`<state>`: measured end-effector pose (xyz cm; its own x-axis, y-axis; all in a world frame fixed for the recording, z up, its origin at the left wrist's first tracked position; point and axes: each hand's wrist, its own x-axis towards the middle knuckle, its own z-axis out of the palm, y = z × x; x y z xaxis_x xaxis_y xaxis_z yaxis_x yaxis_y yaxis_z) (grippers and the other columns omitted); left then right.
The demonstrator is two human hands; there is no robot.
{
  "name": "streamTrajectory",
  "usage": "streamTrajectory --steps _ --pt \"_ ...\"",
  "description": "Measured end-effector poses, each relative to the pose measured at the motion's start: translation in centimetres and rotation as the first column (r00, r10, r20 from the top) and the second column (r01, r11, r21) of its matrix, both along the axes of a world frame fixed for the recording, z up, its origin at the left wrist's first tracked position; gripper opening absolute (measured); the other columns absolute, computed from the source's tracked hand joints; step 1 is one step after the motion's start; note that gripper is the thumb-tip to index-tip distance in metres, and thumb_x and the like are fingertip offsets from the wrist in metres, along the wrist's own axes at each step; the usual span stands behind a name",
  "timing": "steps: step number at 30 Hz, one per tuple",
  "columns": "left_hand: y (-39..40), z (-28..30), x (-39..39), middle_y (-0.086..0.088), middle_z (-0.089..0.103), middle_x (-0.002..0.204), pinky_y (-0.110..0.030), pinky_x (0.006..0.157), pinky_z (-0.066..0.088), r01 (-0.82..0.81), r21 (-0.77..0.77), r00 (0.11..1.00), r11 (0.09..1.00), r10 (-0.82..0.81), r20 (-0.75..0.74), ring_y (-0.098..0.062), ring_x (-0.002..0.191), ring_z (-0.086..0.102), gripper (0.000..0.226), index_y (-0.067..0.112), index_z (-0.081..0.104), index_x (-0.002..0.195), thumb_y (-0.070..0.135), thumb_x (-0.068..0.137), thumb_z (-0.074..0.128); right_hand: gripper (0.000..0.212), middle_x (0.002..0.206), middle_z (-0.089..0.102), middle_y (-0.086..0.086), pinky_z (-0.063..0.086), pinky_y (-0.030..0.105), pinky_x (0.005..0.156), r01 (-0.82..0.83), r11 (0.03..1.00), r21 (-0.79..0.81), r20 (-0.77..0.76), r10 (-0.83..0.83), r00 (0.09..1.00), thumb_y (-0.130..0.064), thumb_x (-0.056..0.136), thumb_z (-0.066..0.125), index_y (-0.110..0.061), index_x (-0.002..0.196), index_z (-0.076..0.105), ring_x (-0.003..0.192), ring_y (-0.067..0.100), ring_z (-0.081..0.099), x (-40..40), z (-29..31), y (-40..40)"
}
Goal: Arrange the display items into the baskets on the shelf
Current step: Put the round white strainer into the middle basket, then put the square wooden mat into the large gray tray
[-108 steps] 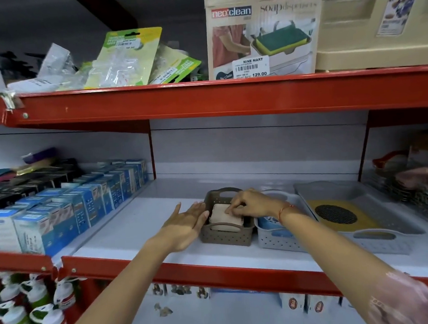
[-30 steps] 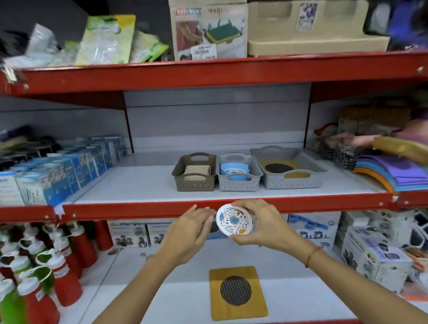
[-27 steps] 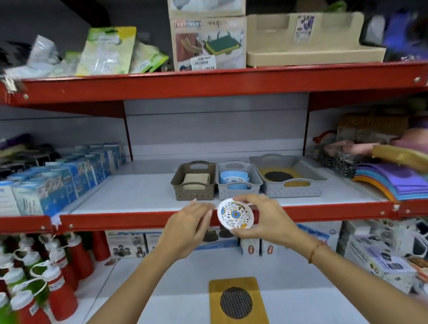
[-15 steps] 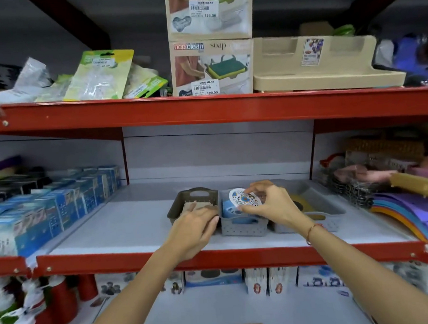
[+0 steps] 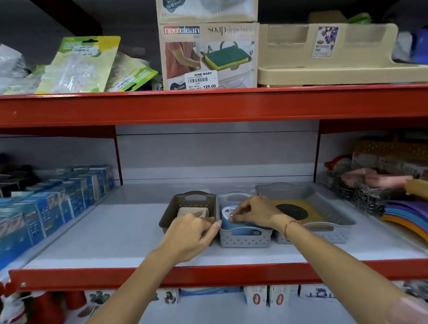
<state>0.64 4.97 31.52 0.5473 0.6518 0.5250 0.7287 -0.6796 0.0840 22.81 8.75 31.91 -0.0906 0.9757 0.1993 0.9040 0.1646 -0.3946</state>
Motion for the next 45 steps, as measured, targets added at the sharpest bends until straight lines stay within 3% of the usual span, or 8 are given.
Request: streamTrajectory --steps 6,12,17,27,31,34,38,45 --pt "0.1 -0.3 0.1 -0.008 0.059 0.051 -0.025 0.046 0.025 0.016 0.021 1.0 1.0 -0.016 0.014 -0.009 0.038 0.033 0.053 0.018 0.042 0.049 0.042 0.096 0.037 0.059 0.054 0.044 0.003 0.042 0.038 0.066 0.037 0.996 -0.083 0.227 -0.017 0.974 -0.058 0.092 0.039 -0.014 0.052 0.041 0.056 0.022 0.043 -0.1 0.5 -1.2" --pt "-1.4 -0.7 0.3 -0.006 0.06 0.064 -0.027 0.11 0.034 0.047 -0.013 0.998 0.999 -0.046 0.046 -0.025 0.072 0.061 0.046 0.01 0.054 0.064 0.033 0.099 0.034 0.042 0.071 0.061 0.003 0.041 0.03 0.061 0.024 0.993 0.114 0.021 -0.026 0.999 -0.041 0.098 0.041 -0.027 0.064 0.06 0.067 0.022 0.056 -0.3 0.5 -4.2" --pt "-3.6 -3.3 0.2 0.003 0.064 0.126 -0.035 0.111 0.037 0.12 0.063 0.962 0.991 -0.132 0.239 -0.007 0.119 0.056 0.041 0.019 0.061 0.122 0.034 0.096 0.033 0.027 0.081 0.068 0.001 0.043 0.024 0.066 0.052 0.817 0.574 -0.137 0.033 0.99 -0.028 0.096 0.051 -0.012 0.086 0.071 0.077 0.017 0.059 -1.3 -1.8 -8.8" --pt "-10.3 -14.2 -0.2 -0.009 0.059 0.127 -0.045 0.111 0.031 0.133 0.2 0.913 0.971 -0.199 0.356 -0.017 0.123 0.05 0.026 0.01 0.056 0.112 0.018 0.093 0.04 0.028 0.069 0.064 0.003 0.042 0.023 0.066 0.138 0.712 0.689 -0.338 0.146 0.93 -0.016 0.093 0.051 -0.006 0.074 0.068 0.069 0.015 0.055 -3.1 -11.9 -18.8" --pt "-11.9 -20.1 -0.5 0.004 0.057 0.126 -0.044 0.113 0.023 0.039 -0.169 0.968 0.985 0.005 0.251 -0.012 0.121 0.049 0.036 0.022 0.051 0.118 0.034 0.094 0.027 0.03 0.074 0.065 0.0 0.048 0.027 0.068 0.122 0.9 0.417 -0.369 0.045 0.928 -0.026 0.094 0.048 -0.01 0.079 0.069 0.073 0.015 0.059 -2.9 -18.7 -19.9" --pt "-11.9 -24.1 -0.7 0.003 0.046 0.141 -0.044 0.118 0.005 -0.173 -0.507 0.98 0.844 0.201 0.001 -0.013 0.134 0.037 0.062 0.02 0.041 0.135 0.049 0.09 0.01 0.024 0.104 0.07 0.004 0.051 0.035 0.089 0.135 0.99 0.044 -0.328 -0.113 0.938 -0.023 0.093 0.052 -0.012 0.106 0.069 0.1 0.02 0.062 -2.5 -23.0 -19.4" --pt "-11.9 -27.7 -0.5 -0.008 0.022 0.156 -0.048 0.117 -0.005 -0.369 -0.681 0.929 0.633 0.243 -0.277 -0.016 0.146 0.011 0.055 0.008 0.027 0.144 0.039 0.1 0.02 0.057 0.141 0.049 0.012 0.032 0.03 0.109 0.164 0.873 -0.46 -0.165 -0.266 0.95 -0.023 0.088 0.058 -0.004 0.139 0.04 0.134 0.028 0.041 -1.9 -27.6 -19.0" --pt "-11.2 -30.0 0.5 -0.015 0.001 0.159 -0.051 0.116 -0.008 -0.367 -0.871 0.907 0.328 0.334 -0.257 -0.022 0.147 -0.003 0.057 0.005 0.036 0.14 0.041 0.1 0.017 0.082 0.142 0.045 0.011 0.033 0.038 0.113 0.161 0.755 -0.635 -0.136 -0.314 0.94 -0.04 0.074 0.055 -0.003 0.143 0.031 0.136 0.032 0.033 -1.8 -31.1 -18.3"
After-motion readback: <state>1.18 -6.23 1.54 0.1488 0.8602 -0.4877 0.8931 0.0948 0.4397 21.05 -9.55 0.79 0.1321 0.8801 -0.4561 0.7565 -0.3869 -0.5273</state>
